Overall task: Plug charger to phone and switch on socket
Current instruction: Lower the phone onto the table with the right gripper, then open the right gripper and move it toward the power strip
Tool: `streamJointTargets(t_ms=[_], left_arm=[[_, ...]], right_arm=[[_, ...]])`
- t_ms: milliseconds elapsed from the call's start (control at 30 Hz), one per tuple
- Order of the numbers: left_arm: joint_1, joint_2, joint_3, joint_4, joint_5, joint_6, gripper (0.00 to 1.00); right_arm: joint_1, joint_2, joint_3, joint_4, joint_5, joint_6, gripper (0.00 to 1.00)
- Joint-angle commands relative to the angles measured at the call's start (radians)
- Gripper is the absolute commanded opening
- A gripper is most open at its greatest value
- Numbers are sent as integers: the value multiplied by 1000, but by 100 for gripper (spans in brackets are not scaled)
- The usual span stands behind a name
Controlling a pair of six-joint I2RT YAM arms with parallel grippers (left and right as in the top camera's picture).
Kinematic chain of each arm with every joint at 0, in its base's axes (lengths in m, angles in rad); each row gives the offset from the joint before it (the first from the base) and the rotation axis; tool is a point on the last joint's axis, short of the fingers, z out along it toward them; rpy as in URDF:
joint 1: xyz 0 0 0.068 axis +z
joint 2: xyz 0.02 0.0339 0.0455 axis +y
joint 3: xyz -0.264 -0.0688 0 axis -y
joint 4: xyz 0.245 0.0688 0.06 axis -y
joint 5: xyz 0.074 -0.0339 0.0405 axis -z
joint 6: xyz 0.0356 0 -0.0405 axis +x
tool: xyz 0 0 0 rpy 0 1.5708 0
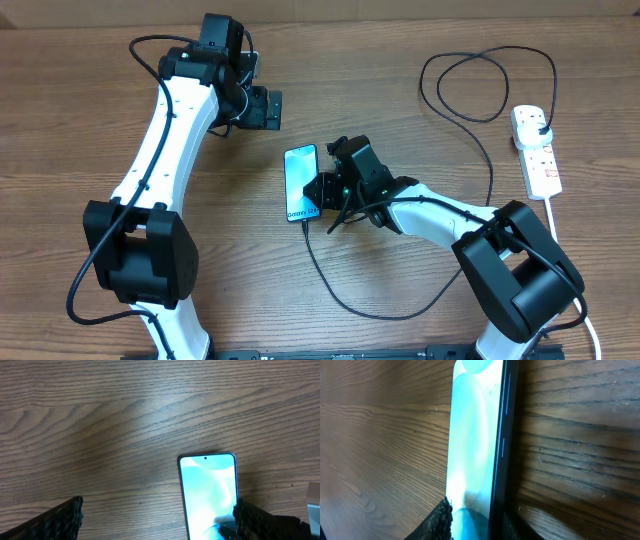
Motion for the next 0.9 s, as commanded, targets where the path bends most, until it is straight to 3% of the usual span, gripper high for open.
streamJointTargets(t_ms=[0,867], left_arm=[[8,-4,-2,3,-15,-10,100],[8,-4,-2,3,-14,-10,100]], right_arm=[[-6,1,13,7,-1,-8,33],[-21,1,13,-12,0,-8,38]])
